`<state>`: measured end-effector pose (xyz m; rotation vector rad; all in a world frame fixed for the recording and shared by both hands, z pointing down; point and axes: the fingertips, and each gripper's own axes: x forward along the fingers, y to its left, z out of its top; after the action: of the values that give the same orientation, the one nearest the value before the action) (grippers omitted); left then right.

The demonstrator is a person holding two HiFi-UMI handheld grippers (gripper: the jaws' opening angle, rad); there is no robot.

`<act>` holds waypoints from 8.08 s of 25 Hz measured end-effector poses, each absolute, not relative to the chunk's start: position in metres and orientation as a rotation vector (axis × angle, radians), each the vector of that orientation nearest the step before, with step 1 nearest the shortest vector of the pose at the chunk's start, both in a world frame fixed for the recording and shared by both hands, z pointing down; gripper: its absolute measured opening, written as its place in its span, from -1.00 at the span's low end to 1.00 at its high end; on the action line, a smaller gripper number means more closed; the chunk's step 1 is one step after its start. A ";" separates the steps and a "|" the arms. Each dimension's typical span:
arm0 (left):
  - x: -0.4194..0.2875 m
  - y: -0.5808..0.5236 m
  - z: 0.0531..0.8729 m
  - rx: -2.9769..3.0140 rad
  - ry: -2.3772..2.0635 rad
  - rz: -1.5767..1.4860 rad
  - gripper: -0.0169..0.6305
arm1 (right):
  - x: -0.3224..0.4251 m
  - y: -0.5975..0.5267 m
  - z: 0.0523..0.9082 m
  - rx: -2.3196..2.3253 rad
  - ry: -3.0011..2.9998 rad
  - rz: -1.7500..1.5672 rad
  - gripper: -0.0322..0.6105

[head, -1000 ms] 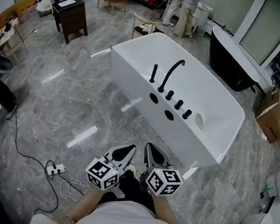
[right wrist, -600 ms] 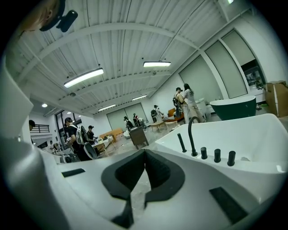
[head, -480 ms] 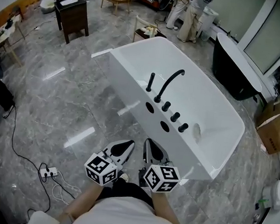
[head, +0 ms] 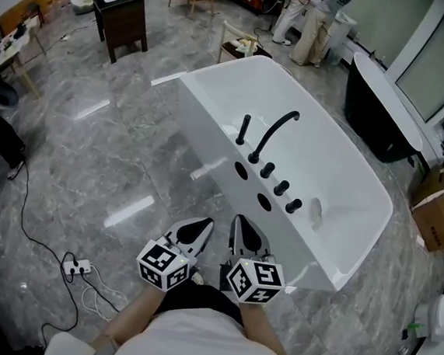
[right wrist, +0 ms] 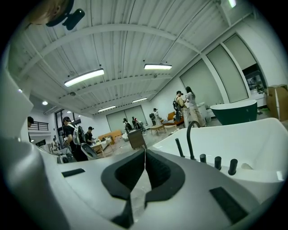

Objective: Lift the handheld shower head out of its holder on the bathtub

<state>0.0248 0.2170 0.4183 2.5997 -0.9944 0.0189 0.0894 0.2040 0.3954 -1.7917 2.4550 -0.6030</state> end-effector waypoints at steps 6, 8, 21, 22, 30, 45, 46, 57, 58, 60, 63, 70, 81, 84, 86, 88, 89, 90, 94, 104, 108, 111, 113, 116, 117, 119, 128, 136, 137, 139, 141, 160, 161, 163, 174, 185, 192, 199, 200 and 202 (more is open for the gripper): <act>0.017 0.194 0.424 2.567 -1.037 0.032 -0.91 | 0.086 0.187 0.398 -1.762 2.459 -0.625 -0.85; 0.018 0.183 0.428 2.561 -1.042 0.041 -0.91 | 0.088 0.180 0.402 -1.782 2.453 -0.627 -0.85; 0.041 0.084 0.428 2.585 -0.938 0.031 -0.91 | 0.114 0.083 0.406 -1.859 2.348 -0.643 -0.85; 0.042 0.073 0.426 2.588 -0.934 0.031 -0.91 | 0.114 0.073 0.406 -1.860 2.347 -0.644 -0.85; 0.052 -0.016 0.420 2.614 -0.883 0.048 -0.91 | 0.123 -0.011 0.405 -1.897 2.327 -0.670 -0.85; 0.043 -0.163 0.426 2.600 -0.884 0.083 -0.91 | 0.111 -0.144 0.415 -1.950 2.429 -0.609 -0.84; 0.045 -0.169 0.428 2.600 -0.875 0.089 -0.91 | 0.112 -0.149 0.417 -1.961 2.420 -0.614 -0.84; 0.055 -0.214 0.439 2.608 -0.796 0.137 -0.91 | 0.127 -0.200 0.426 -2.002 2.319 -0.623 -0.72; 0.055 -0.216 0.440 2.605 -0.795 0.139 -0.91 | 0.127 -0.203 0.426 -1.994 2.310 -0.617 -0.62; 0.054 -0.220 0.444 2.597 -0.795 0.146 -0.91 | 0.129 -0.208 0.425 -2.001 2.285 -0.592 -0.50; 0.057 -0.221 0.452 2.586 -0.777 0.161 -0.91 | 0.132 -0.215 0.426 -2.043 2.270 -0.553 -0.45; 0.077 -0.224 0.475 2.533 -0.762 0.167 -0.91 | 0.143 -0.228 0.447 -2.118 2.313 -0.598 -0.45; 0.077 -0.244 0.501 2.473 -0.839 0.156 -0.91 | 0.148 -0.249 0.490 -2.188 2.362 -0.662 -0.45; 0.076 -0.249 0.515 2.447 -0.858 0.153 -0.91 | 0.147 -0.253 0.509 -2.175 2.372 -0.700 -0.45; 0.076 -0.251 0.525 2.436 -0.862 0.157 -0.91 | 0.146 -0.254 0.520 -2.176 2.381 -0.704 -0.45; 0.076 -0.253 0.535 2.426 -0.862 0.161 -0.91 | 0.144 -0.254 0.530 -2.180 2.388 -0.712 -0.43; 0.077 -0.253 0.539 2.421 -0.862 0.160 -0.91 | 0.144 -0.254 0.535 -2.179 2.386 -0.721 -0.41; 0.078 -0.253 0.544 2.416 -0.860 0.159 -0.91 | 0.144 -0.254 0.540 -2.179 2.381 -0.733 -0.39; 0.080 -0.252 0.568 2.389 -0.856 0.163 -0.91 | 0.146 -0.254 0.564 -2.206 2.373 -0.777 -0.37; 0.075 -0.256 0.612 2.347 -0.874 0.163 -0.91 | 0.150 -0.268 0.615 -2.265 2.368 -0.813 -0.37; 0.072 -0.260 0.625 2.355 -0.866 0.178 -0.91 | 0.150 -0.273 0.636 -2.290 2.345 -0.838 -0.37; 0.067 -0.263 0.640 2.344 -0.862 0.183 -0.91 | 0.146 -0.277 0.652 -2.309 2.326 -0.849 -0.37; 0.067 -0.264 0.649 2.334 -0.860 0.188 -0.91 | 0.147 -0.280 0.661 -2.317 2.311 -0.857 -0.37; 0.071 -0.264 0.663 2.316 -0.852 0.183 -0.91 | 0.151 -0.284 0.671 -2.334 2.306 -0.842 -0.37; 0.073 -0.264 0.666 2.313 -0.848 0.183 -0.91 | 0.153 -0.286 0.674 -2.345 2.309 -0.824 -0.37; 0.076 -0.263 0.670 2.315 -0.841 0.190 -0.91 | 0.155 -0.288 0.679 -2.372 2.313 -0.791 -0.37; 0.076 -0.260 0.676 2.298 -0.838 0.185 -0.91 | 0.156 -0.289 0.691 -2.465 2.333 -0.736 -0.46; 0.075 -0.258 0.674 2.291 -0.854 0.185 -0.91 | 0.154 -0.287 0.690 -2.463 2.391 -0.712 -0.46; 0.076 -0.258 0.674 2.289 -0.855 0.184 -0.91 | 0.153 -0.286 0.690 -2.462 2.396 -0.718 -0.46; 0.076 -0.256 0.672 2.286 -0.855 0.177 -0.91 | 0.154 -0.285 0.690 -2.463 2.394 -0.731 -0.46; 0.078 -0.254 0.669 2.289 -0.852 0.173 -0.91 | 0.155 -0.283 0.689 -2.465 2.384 -0.741 -0.46; 0.090 -0.234 0.621 2.356 -0.813 0.182 -0.91 | 0.148 -0.261 0.602 -2.405 2.455 -0.505 -0.47; 0.090 -0.235 0.617 2.365 -0.811 0.179 -0.91 | 0.148 -0.261 0.596 -2.400 2.457 -0.492 -0.47; 0.091 -0.235 0.608 2.376 -0.811 0.172 -0.91 | 0.146 -0.260 0.586 -2.389 2.478 -0.471 -0.47; 0.080 -0.214 0.547 2.441 -0.804 0.196 -0.91 | 0.139 -0.242 0.510 -2.322 2.518 -0.422 -0.47; 0.080 -0.197 0.486 2.486 -0.753 0.164 -0.91 | 0.132 -0.221 0.447 -2.230 2.566 -0.452 -0.47; 0.076 -0.193 0.447 2.530 -0.775 0.130 -0.91 | 0.117 -0.208 0.403 -2.136 2.610 -0.371 -0.47; 0.050 -0.203 0.424 2.530 -0.876 0.089 -0.91 | 0.089 -0.209 0.373 -2.013 2.687 -0.321 -0.47; 0.045 -0.205 0.422 2.524 -0.898 0.081 -0.91 | 0.083 -0.209 0.372 -1.990 2.703 -0.322 -0.47; 0.033 -0.208 0.419 2.508 -0.950 0.065 -0.91 | 0.069 -0.209 0.371 -1.937 2.748 -0.322 -0.47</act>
<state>0.0330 -0.2078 0.4188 2.5083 -0.9503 0.0654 0.0691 -0.2089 0.3714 -1.9366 2.7478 -0.3216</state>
